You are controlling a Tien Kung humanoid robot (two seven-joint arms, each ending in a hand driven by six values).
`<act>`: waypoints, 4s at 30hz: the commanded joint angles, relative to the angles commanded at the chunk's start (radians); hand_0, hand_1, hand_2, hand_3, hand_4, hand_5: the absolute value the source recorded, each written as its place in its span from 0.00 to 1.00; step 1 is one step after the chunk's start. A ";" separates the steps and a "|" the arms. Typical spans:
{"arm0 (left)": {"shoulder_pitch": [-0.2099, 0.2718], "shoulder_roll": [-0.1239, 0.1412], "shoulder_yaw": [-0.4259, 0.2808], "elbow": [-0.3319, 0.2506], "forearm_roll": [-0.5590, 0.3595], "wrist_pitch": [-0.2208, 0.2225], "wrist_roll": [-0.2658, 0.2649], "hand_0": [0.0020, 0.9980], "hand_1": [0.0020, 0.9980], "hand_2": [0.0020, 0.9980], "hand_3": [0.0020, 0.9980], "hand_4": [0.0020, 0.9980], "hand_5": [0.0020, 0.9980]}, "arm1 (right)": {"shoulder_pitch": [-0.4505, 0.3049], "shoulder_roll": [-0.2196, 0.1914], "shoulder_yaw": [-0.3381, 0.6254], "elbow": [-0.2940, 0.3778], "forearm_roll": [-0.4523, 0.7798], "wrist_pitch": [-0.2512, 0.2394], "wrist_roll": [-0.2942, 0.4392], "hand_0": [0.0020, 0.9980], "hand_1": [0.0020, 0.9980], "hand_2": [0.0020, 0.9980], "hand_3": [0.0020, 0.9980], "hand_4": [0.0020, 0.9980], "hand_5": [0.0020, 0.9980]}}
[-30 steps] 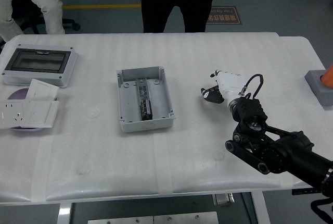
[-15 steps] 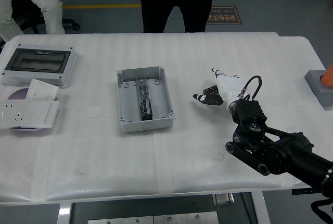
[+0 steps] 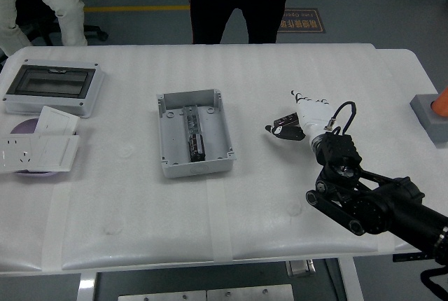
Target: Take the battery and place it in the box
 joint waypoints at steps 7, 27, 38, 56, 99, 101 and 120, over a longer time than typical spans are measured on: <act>0.007 0.001 -0.007 -0.001 0.006 0.000 0.004 0.53 0.56 0.48 0.48 0.03 0.00 | -0.002 0.015 -0.020 -0.009 0.002 -0.014 -0.008 0.95 0.70 0.83 1.00 0.99 0.71; 0.012 0.002 -0.006 -0.003 0.011 0.002 0.002 0.53 0.56 0.48 0.48 0.03 0.00 | -0.010 0.031 -0.025 -0.054 0.017 -0.091 -0.002 0.90 0.66 0.73 0.95 0.59 0.27; 0.011 0.000 0.001 -0.003 0.005 0.003 -0.002 0.54 0.56 0.48 0.48 0.04 0.00 | -0.007 0.040 -0.029 -0.055 0.037 -0.134 0.015 0.89 0.65 0.73 0.93 0.55 0.25; 0.011 -0.006 -0.005 -0.002 0.005 0.004 0.000 0.54 0.56 0.48 0.48 0.05 0.00 | 0.012 -0.043 0.041 0.263 0.184 -0.146 0.159 0.88 0.63 0.72 0.88 0.54 0.26; 0.012 -0.008 -0.005 -0.003 0.004 -0.001 0.005 0.53 0.56 0.48 0.48 0.04 0.00 | 0.056 -0.094 0.047 0.349 0.050 0.040 0.404 1.00 1.00 1.00 1.00 0.82 0.42; 0.013 -0.008 -0.005 -0.003 0.004 -0.001 0.006 0.53 0.56 0.48 0.48 0.04 0.00 | 0.040 -0.110 0.095 0.326 0.110 0.022 0.439 1.00 1.00 1.00 1.00 0.82 0.42; 0.010 -0.008 -0.003 -0.003 -0.006 0.001 0.006 0.53 0.56 0.48 0.48 0.02 0.00 | -0.163 -0.186 0.527 0.195 0.670 -0.054 0.634 1.00 0.90 0.92 1.00 0.82 0.42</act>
